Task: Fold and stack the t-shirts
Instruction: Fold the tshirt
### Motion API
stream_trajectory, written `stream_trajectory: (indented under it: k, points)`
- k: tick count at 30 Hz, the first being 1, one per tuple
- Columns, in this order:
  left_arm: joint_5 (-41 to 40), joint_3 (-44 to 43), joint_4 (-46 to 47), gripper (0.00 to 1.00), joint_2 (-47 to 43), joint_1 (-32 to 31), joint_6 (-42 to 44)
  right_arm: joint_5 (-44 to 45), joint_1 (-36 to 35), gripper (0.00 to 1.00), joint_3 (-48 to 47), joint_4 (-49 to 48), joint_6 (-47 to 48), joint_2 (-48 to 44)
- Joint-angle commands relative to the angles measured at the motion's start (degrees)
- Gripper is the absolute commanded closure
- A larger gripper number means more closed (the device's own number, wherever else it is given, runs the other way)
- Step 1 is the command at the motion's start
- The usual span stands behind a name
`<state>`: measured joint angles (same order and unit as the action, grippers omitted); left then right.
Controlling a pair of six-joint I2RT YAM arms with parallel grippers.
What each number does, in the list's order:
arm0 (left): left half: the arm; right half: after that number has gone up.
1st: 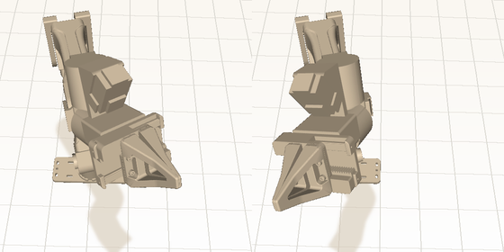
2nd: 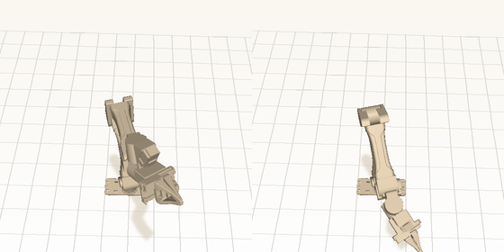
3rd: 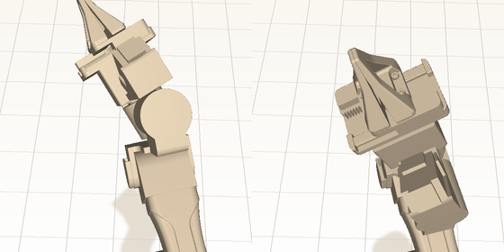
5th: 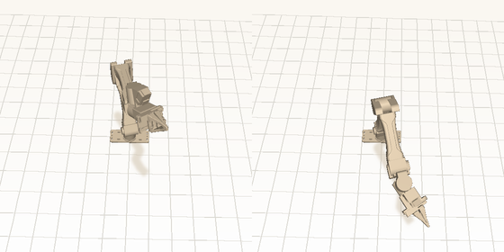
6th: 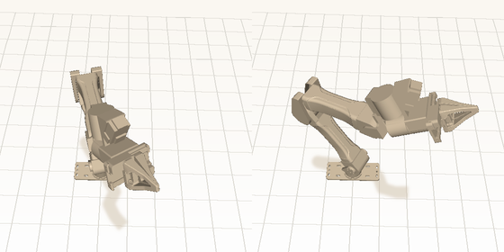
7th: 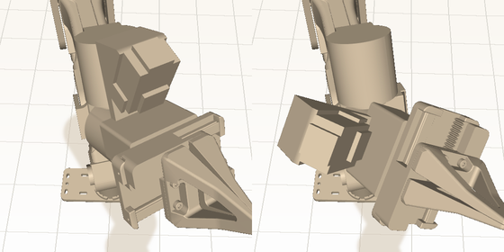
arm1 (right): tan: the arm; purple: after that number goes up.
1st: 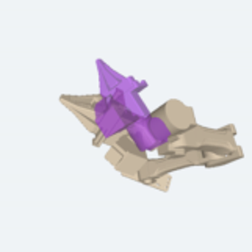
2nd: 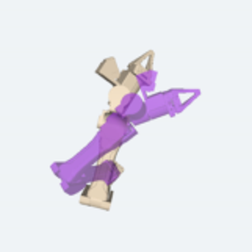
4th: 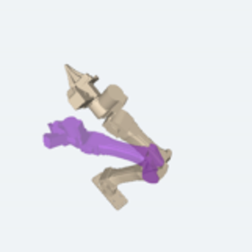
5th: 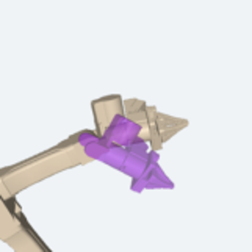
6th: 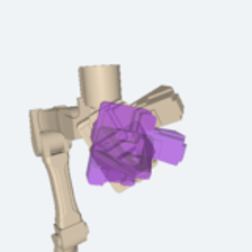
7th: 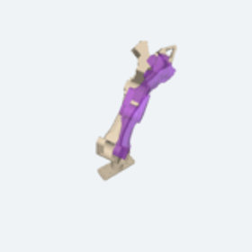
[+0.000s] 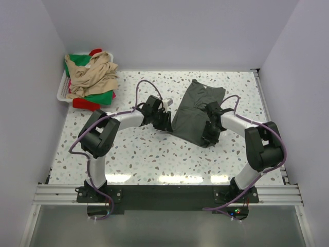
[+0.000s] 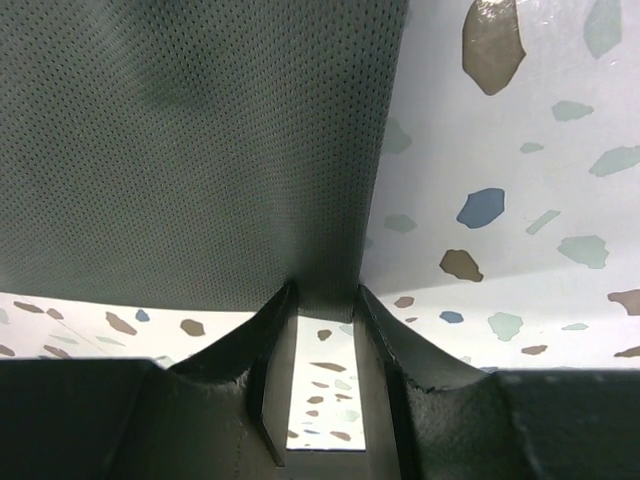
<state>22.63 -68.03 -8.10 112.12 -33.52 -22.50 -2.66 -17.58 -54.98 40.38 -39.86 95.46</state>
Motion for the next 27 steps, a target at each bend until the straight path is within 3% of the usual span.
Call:
stream_trajectory:
  k: [1, 3, 7, 9, 22, 27]
  points:
    - [0.8, 0.4, -1.1, 0.65, 2.7, 0.1, -0.8, -0.9, -0.3, 0.69, 0.7, -1.1, -0.2, 0.2]
    - [1.8, 1.0, -0.8, 0.71, 3.1, 0.0, -1.2, -1.1, -0.3, 0.76, 0.4, -0.8, 0.0, 0.3]
    - [3.3, 1.4, 0.6, 1.00, 2.9, 0.1, -2.5, -1.1, -0.3, 0.94, -0.8, 0.5, 0.5, 0.2]
    - [2.9, 1.3, 1.0, 1.00, 1.6, 0.2, -3.3, -1.0, -0.3, 1.00, -2.4, 1.4, 0.8, -0.1]
    - [-2.3, 4.7, 0.5, 1.00, -18.5, 1.5, -14.5, -0.6, -0.3, 1.00, -10.4, 13.0, 0.9, -12.0]
    - [-0.8, 6.5, -7.1, 1.00, -20.5, 1.5, -15.4, -1.9, -1.0, 1.00, -9.9, 18.4, 3.4, -14.3]
